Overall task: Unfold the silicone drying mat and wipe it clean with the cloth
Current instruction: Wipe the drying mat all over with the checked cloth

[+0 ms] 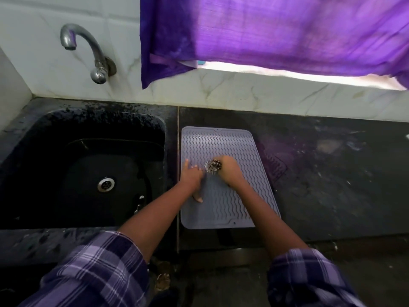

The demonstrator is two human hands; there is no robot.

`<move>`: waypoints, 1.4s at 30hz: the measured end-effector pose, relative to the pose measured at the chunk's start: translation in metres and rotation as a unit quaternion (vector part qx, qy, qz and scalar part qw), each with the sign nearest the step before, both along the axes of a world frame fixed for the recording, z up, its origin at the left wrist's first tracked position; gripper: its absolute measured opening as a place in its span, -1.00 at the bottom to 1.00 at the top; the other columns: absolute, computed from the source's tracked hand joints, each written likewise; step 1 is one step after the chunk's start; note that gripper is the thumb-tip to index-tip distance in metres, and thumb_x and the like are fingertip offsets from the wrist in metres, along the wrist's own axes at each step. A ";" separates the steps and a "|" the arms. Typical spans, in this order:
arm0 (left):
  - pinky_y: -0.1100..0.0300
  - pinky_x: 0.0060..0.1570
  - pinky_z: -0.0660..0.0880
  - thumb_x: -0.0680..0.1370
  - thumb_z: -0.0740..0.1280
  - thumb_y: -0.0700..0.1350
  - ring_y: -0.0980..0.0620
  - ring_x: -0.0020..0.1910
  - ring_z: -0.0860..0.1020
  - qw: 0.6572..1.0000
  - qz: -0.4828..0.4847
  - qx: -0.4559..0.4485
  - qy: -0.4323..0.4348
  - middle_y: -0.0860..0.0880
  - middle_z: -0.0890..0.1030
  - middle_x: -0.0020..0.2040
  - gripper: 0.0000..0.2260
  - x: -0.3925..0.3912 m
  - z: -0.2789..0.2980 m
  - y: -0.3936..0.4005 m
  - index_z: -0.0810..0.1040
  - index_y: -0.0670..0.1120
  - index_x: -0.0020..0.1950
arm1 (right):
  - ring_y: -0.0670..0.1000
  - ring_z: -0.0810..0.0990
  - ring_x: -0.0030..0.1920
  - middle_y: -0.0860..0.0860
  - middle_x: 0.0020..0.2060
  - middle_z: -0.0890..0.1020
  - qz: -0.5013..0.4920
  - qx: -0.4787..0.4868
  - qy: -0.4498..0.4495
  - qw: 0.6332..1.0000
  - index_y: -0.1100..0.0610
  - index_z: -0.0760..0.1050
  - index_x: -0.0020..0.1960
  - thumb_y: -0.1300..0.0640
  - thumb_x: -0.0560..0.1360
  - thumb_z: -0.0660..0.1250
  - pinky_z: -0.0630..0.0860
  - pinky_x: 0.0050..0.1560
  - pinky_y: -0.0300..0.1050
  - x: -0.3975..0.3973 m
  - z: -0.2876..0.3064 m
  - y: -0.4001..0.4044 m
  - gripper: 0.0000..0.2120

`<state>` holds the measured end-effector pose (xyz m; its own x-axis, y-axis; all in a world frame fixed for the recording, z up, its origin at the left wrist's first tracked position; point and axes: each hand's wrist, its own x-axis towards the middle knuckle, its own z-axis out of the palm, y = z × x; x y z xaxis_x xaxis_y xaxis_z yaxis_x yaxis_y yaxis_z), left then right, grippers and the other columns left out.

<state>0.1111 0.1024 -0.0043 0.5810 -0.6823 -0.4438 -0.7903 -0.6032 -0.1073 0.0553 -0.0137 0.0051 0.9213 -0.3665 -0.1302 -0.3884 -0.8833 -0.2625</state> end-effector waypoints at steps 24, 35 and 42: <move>-0.14 0.51 -0.24 0.41 0.46 0.08 -0.02 0.37 0.44 0.999 0.047 -0.010 -0.018 -0.03 0.54 0.26 -0.44 -0.006 -0.002 -0.006 0.43 -0.11 0.32 | 0.09 0.45 0.28 0.08 0.26 0.53 0.046 -0.062 -0.003 0.997 0.10 0.46 0.30 0.15 0.53 0.25 0.34 0.28 -0.04 -0.074 -0.038 0.038 -0.67; -0.18 0.50 -0.26 0.28 0.50 0.25 -0.04 0.41 0.40 0.999 0.045 0.018 -0.017 -0.05 0.52 0.31 -0.23 -0.005 -0.001 -0.003 0.40 -0.10 0.36 | 0.11 0.60 0.12 0.15 0.09 0.65 0.037 0.051 -0.034 0.997 0.19 0.59 0.15 0.21 0.48 0.36 0.51 0.18 -0.07 -0.101 -0.016 0.027 -0.75; -0.17 0.51 -0.23 0.27 0.51 0.25 -0.05 0.42 0.38 0.999 0.043 0.009 -0.022 -0.06 0.50 0.33 -0.22 -0.005 0.002 -0.002 0.40 -0.10 0.36 | 0.11 0.42 0.26 0.12 0.27 0.49 0.054 -0.073 -0.022 0.996 0.17 0.40 0.33 0.19 0.57 0.17 0.31 0.25 -0.05 -0.123 -0.049 0.050 -0.66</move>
